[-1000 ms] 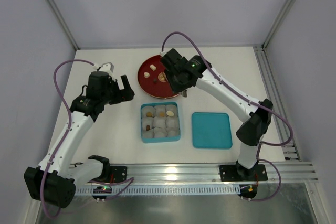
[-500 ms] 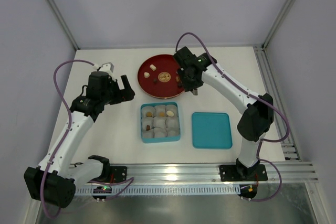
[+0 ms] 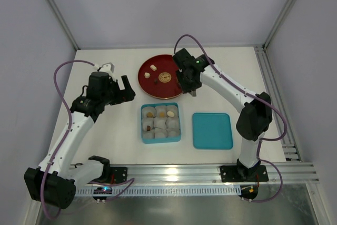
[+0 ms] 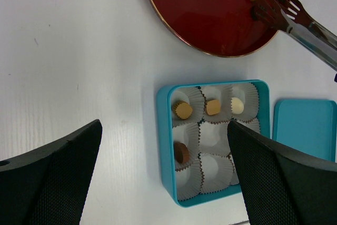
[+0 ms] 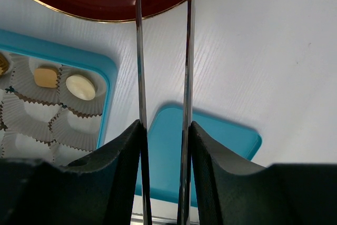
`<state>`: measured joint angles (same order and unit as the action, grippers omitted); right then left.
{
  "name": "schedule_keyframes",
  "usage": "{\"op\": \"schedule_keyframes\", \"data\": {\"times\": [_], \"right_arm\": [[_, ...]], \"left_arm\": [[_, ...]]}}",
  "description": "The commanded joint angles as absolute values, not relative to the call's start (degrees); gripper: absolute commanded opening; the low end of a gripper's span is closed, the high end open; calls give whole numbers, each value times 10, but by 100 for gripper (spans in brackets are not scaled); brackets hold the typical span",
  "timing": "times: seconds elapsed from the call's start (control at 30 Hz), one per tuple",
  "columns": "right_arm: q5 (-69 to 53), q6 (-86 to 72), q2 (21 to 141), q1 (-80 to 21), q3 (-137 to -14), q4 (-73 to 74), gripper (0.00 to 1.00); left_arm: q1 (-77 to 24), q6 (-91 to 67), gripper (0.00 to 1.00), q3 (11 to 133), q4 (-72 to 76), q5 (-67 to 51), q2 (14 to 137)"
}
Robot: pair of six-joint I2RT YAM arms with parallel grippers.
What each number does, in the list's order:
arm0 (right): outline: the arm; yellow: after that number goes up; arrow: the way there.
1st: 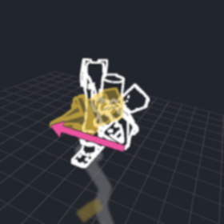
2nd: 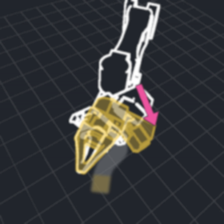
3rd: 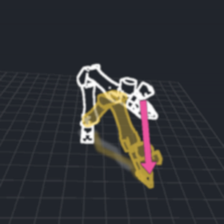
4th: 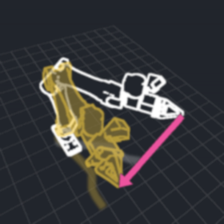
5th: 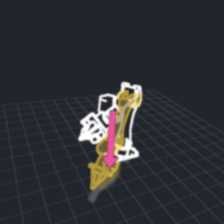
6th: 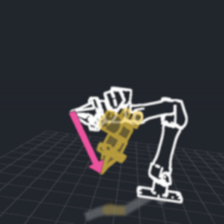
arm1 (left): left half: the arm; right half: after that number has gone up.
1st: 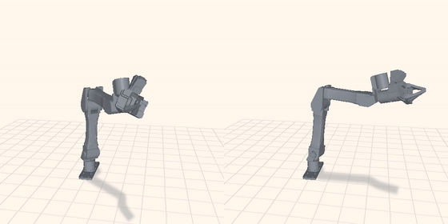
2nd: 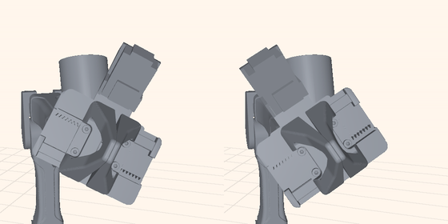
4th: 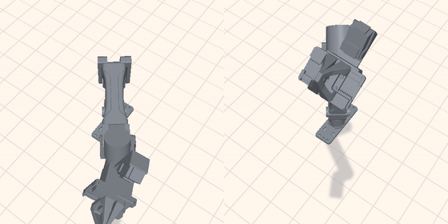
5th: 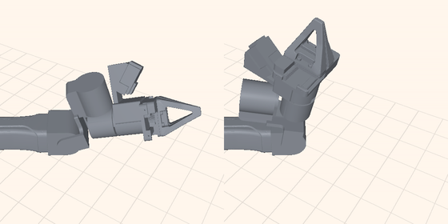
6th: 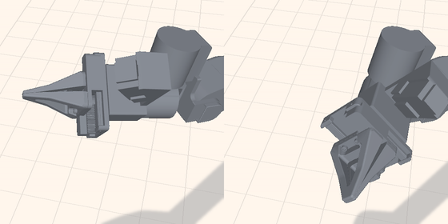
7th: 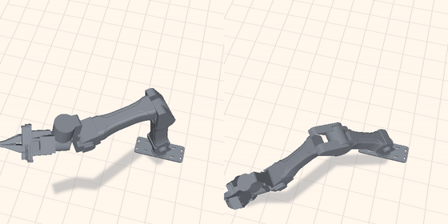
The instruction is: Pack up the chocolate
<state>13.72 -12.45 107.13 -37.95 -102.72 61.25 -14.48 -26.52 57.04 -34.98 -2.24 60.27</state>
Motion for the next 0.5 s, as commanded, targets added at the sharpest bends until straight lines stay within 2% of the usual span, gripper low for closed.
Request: {"op": "schedule_keyframes", "data": {"times": [0.0, 0.47], "right_arm": [[135, -119, 1072, -376, -1024, 596, 43], [135, -118, 1089, -372, -1018, 588, 42]], "left_arm": [[-141, -262, 100, 570, -330, -31, 601], [-141, -262, 100, 570, -330, -30, 603]]}}
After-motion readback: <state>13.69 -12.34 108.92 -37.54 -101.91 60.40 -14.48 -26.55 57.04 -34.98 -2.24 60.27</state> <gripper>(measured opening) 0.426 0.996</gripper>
